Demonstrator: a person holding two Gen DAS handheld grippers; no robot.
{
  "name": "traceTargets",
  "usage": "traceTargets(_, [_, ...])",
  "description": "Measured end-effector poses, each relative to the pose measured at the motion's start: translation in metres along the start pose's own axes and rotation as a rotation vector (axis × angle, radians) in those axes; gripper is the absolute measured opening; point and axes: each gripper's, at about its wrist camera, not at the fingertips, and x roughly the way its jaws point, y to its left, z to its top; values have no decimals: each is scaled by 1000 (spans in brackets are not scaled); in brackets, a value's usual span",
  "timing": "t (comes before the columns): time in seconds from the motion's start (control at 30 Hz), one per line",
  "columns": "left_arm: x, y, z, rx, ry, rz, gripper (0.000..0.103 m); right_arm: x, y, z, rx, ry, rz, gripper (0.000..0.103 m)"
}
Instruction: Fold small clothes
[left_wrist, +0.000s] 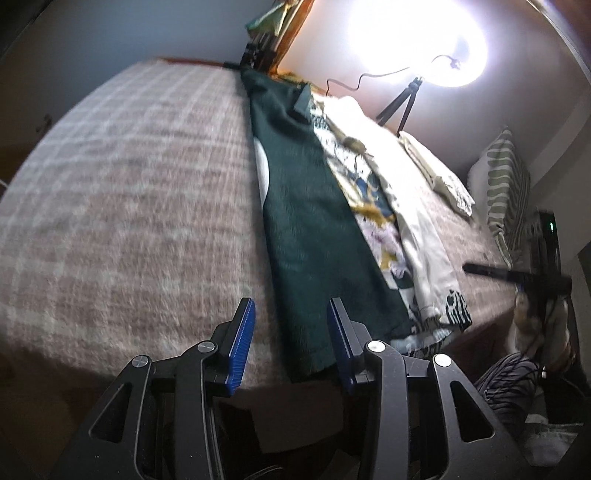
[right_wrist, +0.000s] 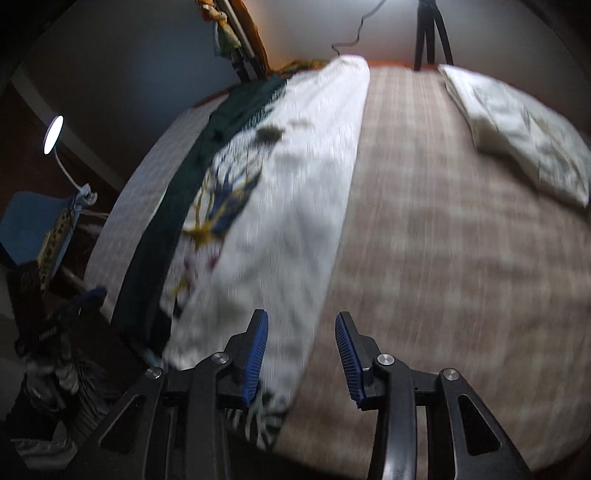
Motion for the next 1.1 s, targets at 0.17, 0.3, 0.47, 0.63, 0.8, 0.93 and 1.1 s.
traceTargets(0.17, [11,2,-7,-25,50,-32,39,8,3,-32,-12,15,23,44])
traceTargets(0.3, [13,-1,-11,-15,59,-62,39,6,8,-43,-39,3,73,44])
traceTargets(0.47, [12,-4,-17,1,53,-95,34,10,10,-53,-67,-27,147,44])
traceTargets(0.63, [18,-2,-18,-5,69,-119,8,12,4,-56,-21,-41,209,36])
traceTargets(0.8, [20,-1,-17,-12,61,-143,3,14,-1,-57,18,-45,238,20])
traceTargets(0.93, [14,1,-17,-28,32,-164,2,18,-13,-58,89,-32,289,2])
traceTargets(1.1, [6,-4,-10,-29,-1,-189,2,19,-19,-54,174,-48,379,0])
